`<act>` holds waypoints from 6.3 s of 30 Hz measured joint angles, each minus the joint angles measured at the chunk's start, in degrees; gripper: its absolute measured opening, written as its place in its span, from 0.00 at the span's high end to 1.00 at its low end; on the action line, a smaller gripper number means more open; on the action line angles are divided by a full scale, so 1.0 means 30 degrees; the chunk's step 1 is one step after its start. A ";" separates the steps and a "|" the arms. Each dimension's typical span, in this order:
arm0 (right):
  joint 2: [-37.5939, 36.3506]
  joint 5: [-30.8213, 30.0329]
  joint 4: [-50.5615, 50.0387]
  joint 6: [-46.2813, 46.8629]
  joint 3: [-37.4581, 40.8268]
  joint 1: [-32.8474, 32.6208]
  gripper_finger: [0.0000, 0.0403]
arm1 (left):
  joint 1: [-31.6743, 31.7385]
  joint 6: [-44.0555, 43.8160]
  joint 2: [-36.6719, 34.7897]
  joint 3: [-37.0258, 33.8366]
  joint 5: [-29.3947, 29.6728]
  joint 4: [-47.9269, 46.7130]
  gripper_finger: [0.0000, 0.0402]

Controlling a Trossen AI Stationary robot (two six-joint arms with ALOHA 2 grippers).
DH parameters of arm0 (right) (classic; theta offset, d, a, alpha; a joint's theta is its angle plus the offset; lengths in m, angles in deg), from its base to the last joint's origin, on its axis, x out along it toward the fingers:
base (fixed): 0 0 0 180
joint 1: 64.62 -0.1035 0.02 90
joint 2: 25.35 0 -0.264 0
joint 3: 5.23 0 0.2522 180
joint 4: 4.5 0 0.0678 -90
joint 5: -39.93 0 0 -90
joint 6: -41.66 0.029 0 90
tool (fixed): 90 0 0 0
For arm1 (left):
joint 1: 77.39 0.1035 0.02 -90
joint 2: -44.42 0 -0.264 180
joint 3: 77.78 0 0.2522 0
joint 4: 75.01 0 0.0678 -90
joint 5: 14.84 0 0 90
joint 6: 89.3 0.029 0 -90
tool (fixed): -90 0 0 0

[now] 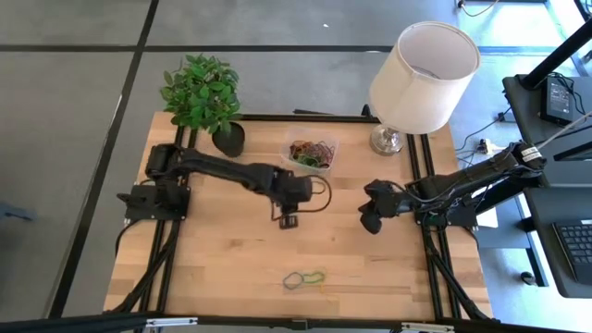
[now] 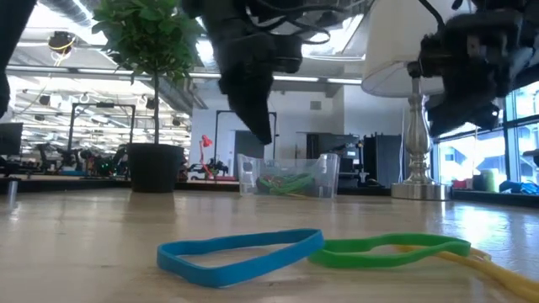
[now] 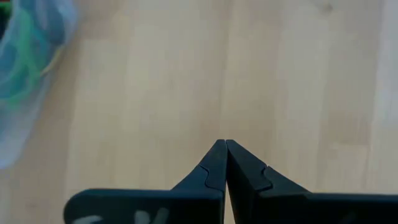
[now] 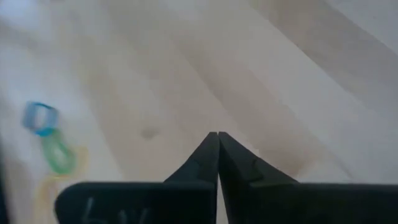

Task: Pick and place rubber bands into bin
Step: Put the green rubber band into the transparent bin, then put the blue rubber band into the transparent bin

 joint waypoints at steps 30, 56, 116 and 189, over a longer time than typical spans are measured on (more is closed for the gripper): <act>1.9261 0.2743 -0.5488 -0.7556 -1.9710 -0.4218 0.84 | -0.1604 -0.0406 -1.3412 -1.6299 -0.0473 0.7078 1.00; 2.3425 0.4259 -0.6705 -0.7442 -2.1638 -0.4219 0.97 | -0.1596 0.0378 -1.3404 -1.6284 -0.1409 0.7045 1.00; 1.8511 0.0704 -0.4375 -0.9886 -1.8384 1.1883 0.76 | 0.1304 0.2350 -1.3390 -1.6270 0.1216 1.3820 1.00; 0.6322 0.3408 -0.2696 -0.8954 -0.7672 0.6989 0.84 | -0.0076 0.4022 -1.2971 -1.3755 0.3185 1.1154 1.00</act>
